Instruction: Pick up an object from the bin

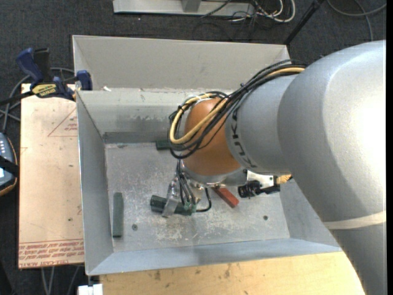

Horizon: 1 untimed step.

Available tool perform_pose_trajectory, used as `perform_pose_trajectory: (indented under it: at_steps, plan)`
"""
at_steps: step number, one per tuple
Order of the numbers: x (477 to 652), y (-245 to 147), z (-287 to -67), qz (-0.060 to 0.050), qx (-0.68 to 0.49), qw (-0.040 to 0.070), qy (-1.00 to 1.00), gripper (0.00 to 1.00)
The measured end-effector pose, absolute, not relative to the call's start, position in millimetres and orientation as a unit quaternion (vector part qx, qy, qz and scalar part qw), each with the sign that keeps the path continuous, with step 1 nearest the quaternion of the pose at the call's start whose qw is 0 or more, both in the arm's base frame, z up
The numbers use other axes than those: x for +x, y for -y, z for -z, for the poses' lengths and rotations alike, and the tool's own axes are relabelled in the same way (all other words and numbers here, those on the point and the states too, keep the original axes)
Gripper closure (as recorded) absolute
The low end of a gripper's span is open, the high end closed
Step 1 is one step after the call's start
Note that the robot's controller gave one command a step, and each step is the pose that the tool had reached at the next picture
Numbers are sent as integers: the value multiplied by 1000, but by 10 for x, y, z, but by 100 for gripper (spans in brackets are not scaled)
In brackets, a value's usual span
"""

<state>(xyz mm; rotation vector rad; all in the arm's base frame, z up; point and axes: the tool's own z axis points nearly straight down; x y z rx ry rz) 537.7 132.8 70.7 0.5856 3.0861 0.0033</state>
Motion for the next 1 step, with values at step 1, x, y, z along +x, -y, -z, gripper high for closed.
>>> perform_pose_trajectory:
  at_steps: [1]
  plan:
    - [5144, -1377, -2168, -2, 178, 4, -984, 100]
